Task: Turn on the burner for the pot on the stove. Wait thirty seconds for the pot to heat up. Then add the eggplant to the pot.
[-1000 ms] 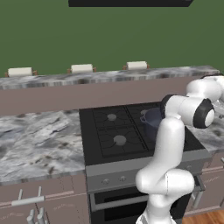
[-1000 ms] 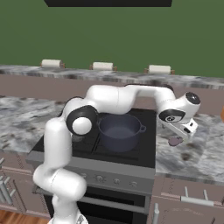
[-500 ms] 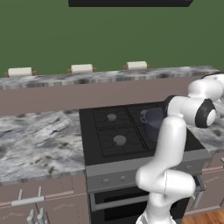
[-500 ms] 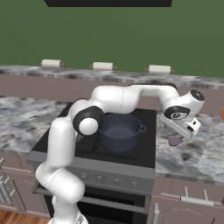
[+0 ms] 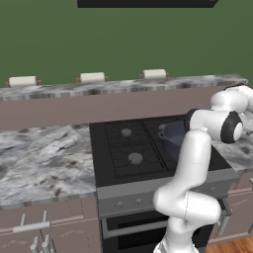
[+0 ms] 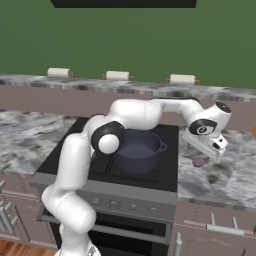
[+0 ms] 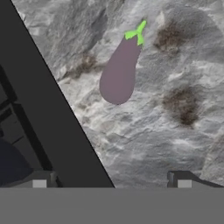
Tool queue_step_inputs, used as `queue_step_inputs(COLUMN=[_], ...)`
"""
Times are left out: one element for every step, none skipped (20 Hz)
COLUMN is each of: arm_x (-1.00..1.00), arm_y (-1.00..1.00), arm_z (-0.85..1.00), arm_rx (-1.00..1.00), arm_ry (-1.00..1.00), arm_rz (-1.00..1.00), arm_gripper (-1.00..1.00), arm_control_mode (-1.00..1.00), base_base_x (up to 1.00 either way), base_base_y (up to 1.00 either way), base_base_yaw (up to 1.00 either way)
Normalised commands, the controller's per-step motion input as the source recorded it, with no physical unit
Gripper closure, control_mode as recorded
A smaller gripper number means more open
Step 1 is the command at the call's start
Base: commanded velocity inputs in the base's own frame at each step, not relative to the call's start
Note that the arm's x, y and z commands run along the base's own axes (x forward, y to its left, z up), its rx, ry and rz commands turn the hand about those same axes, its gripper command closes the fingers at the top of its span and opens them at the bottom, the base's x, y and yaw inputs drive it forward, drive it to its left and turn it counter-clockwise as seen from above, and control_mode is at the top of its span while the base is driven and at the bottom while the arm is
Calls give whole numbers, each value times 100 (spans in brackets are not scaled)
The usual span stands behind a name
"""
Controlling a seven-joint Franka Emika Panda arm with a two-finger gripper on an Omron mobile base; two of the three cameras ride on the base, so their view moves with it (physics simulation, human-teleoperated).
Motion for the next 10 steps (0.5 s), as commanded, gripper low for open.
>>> queue_step_inputs(arm_x=[13,11,12,12,12,12,14,14,16,16], arm_y=[0,0,0,0,0,0,0,0,0,0], arm_z=[-20,-17,-16,-15,-13,-14,-16,-17,-18,-19], arm_rx=[0,0,0,0,0,0,0,0,0,0], arm_ry=[7,5,4,3,1,1,2,4,5,5], arm_rz=[-1,-1,-1,-1,-2,-2,-2,-1,0,0], arm_gripper=[-100,-100,-100,-100,-100,-100,-100,-100,-100,-100], arm_control_mode=[-100,-100,-100,-100,-100,-100,-100,-100,-100,-100], base_base_x=[0,0,0,0,0,0,0,0,0,0], base_base_y=[0,0,0,0,0,0,0,0,0,0], base_base_yaw=[0,0,0,0,0,0,0,0,0,0])
